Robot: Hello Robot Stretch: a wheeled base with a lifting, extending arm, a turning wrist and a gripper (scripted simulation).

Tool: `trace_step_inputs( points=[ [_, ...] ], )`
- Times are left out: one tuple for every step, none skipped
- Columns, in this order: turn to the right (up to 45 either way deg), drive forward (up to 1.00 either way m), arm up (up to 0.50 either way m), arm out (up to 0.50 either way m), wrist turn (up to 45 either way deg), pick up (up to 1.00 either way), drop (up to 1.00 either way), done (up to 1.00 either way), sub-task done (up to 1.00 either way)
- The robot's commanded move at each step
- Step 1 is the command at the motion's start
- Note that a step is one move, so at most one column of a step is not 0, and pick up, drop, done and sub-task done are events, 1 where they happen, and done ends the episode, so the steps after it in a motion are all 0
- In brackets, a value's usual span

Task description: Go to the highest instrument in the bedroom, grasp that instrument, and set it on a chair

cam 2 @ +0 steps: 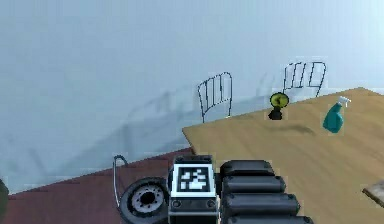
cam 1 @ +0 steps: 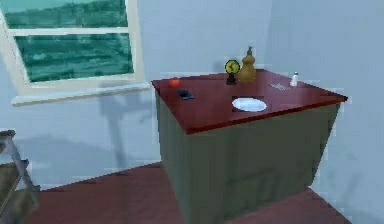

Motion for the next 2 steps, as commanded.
trace_step_inputs(
  points=[
    [18.0, 0.0, 0.0, 0.0, 0.0, 0.0, 0.0, 0.0, 0.0],
    [0.0, 0.0, 0.0, 0.34, 0.0, 0.0, 0.0, 0.0, 0.0]
  ],
)
